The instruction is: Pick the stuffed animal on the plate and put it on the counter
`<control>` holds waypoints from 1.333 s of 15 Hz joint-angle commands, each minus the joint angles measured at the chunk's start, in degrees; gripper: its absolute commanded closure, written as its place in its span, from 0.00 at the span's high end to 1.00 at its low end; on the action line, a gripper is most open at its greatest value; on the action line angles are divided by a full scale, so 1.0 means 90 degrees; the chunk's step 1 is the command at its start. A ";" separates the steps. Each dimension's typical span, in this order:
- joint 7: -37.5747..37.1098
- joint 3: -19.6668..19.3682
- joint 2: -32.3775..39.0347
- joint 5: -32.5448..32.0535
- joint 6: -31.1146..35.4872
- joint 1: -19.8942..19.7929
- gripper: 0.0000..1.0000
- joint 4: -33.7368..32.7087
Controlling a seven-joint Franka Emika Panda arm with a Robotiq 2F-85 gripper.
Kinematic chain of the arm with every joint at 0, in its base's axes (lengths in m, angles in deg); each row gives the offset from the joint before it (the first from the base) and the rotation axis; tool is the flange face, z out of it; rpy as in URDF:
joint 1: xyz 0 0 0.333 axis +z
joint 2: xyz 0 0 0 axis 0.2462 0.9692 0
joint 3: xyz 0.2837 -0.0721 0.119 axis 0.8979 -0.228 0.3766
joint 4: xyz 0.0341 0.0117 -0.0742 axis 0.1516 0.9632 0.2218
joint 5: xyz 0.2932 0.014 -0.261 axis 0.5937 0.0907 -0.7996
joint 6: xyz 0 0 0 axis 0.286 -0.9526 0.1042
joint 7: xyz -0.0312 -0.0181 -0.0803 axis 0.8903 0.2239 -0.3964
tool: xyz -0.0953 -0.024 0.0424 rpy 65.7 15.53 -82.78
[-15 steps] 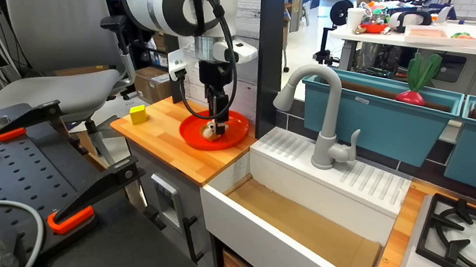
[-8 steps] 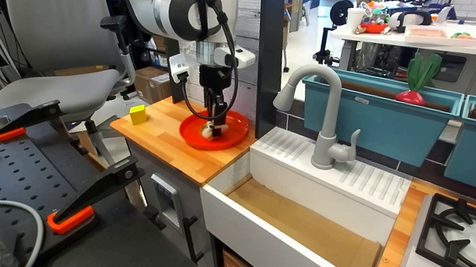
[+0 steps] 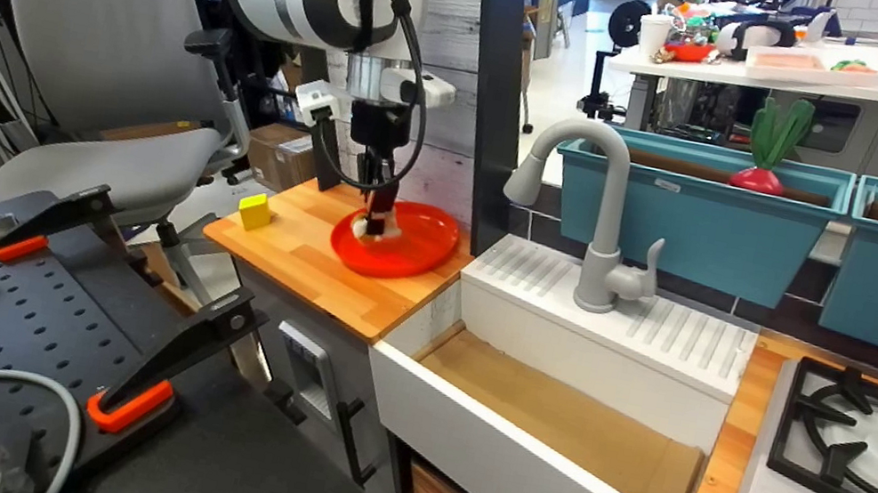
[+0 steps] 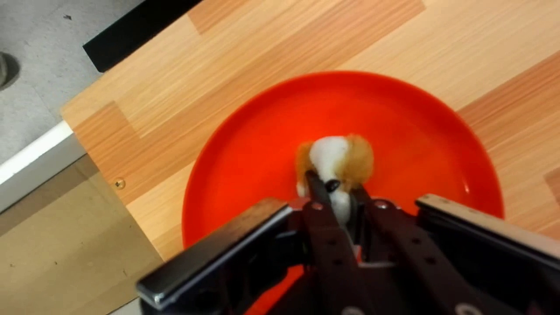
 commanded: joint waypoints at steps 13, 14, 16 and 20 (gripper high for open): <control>0.0300 0.0367 -0.0894 -0.0144 0.0003 0.0682 0.03 0.0592; 0.0342 0.0387 -0.0812 -0.0148 0.0033 0.0691 0.03 0.0557; 0.0456 0.0434 -0.0669 -0.0148 0.0107 0.0684 0.03 0.0518; 0.0690 0.0450 -0.0334 -0.0188 0.0452 0.0706 0.03 0.0439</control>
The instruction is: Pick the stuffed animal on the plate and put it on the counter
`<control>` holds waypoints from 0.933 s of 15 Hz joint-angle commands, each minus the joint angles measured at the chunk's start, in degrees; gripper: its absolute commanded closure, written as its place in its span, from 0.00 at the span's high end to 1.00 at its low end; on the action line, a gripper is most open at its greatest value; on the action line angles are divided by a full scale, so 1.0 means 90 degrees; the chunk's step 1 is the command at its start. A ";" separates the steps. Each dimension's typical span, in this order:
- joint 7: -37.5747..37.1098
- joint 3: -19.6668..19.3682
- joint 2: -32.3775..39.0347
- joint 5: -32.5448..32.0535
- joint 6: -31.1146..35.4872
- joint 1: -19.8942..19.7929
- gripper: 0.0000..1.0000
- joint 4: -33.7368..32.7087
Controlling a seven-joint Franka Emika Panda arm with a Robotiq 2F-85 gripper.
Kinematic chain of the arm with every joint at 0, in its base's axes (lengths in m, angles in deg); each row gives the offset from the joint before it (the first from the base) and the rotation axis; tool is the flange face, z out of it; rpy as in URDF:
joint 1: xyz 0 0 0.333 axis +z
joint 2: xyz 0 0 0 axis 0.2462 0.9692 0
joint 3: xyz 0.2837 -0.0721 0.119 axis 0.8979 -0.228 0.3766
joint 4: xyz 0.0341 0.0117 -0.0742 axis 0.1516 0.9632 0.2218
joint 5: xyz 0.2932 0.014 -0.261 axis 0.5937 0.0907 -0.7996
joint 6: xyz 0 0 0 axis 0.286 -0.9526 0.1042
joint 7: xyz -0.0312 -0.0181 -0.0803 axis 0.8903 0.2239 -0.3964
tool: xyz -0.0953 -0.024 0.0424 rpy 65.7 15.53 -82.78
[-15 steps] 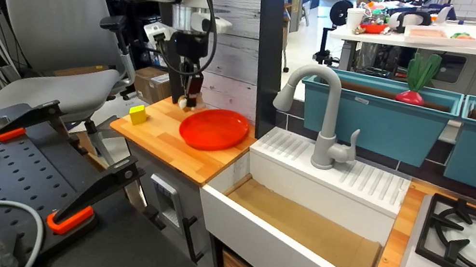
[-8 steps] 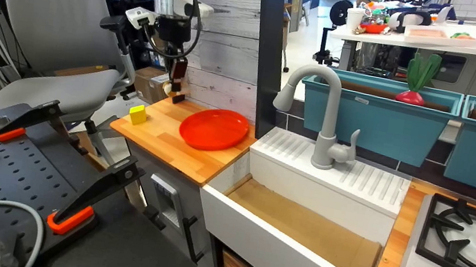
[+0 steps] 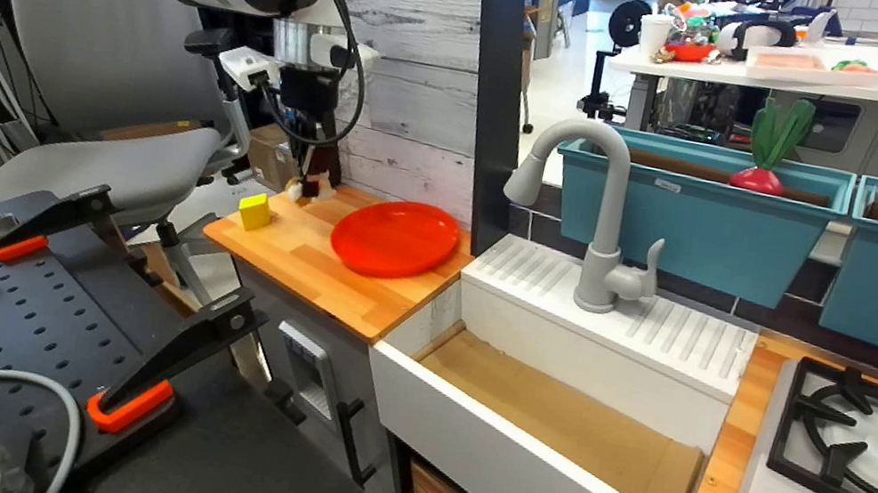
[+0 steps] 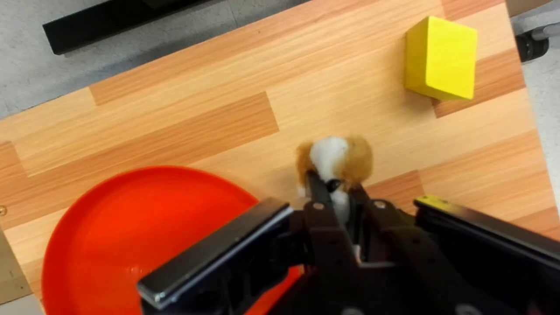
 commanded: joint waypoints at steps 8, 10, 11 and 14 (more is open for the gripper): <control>0.0286 0.0035 0.0805 -0.0182 0.0575 0.0072 0.38 -0.0507; 0.0312 0.0053 0.0814 -0.0172 0.0550 0.0066 0.46 -0.0513; 0.0323 0.0059 0.0774 -0.0169 0.0564 0.0067 0.52 -0.0465; 0.0445 0.0163 0.0433 -0.0152 0.0530 0.0068 0.75 -0.0101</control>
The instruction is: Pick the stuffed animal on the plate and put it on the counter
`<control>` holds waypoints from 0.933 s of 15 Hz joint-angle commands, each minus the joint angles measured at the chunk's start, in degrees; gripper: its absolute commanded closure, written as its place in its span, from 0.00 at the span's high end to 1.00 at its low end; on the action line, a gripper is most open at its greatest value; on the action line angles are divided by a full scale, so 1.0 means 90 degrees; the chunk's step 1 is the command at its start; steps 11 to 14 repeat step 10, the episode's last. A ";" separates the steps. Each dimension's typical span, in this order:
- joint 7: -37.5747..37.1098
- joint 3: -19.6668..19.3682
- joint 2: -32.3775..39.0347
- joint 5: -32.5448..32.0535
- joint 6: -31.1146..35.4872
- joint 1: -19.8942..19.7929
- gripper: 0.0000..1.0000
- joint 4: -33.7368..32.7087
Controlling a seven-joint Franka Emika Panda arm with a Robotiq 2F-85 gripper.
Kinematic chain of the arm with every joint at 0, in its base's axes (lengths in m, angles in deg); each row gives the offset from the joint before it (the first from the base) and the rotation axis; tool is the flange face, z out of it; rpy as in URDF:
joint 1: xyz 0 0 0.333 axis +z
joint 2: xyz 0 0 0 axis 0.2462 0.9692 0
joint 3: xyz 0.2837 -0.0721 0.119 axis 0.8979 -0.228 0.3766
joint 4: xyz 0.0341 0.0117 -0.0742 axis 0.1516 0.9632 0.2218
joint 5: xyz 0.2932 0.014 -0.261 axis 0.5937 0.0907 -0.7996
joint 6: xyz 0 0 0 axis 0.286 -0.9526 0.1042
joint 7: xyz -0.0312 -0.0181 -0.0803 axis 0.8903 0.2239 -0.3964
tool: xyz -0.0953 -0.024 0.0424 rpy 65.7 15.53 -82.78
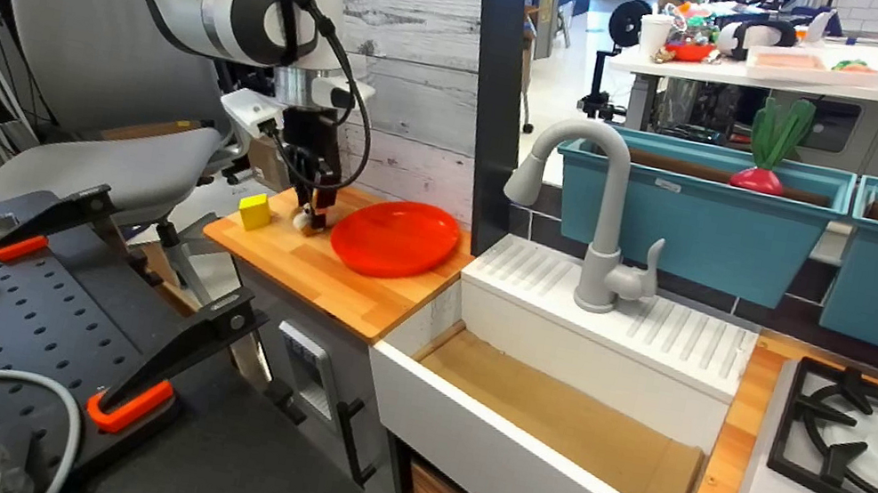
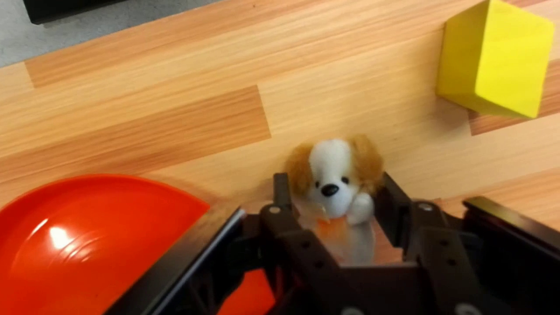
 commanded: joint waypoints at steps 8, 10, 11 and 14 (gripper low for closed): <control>0.0125 0.0278 -0.1167 -0.0075 -0.0001 0.0248 1.00 0.1052; 0.0095 0.0300 -0.1433 -0.0080 -0.0034 0.0290 1.00 0.1245; 0.0095 0.0300 -0.1433 -0.0080 -0.0034 0.0290 1.00 0.1245; 0.0095 0.0300 -0.1433 -0.0080 -0.0034 0.0290 1.00 0.1245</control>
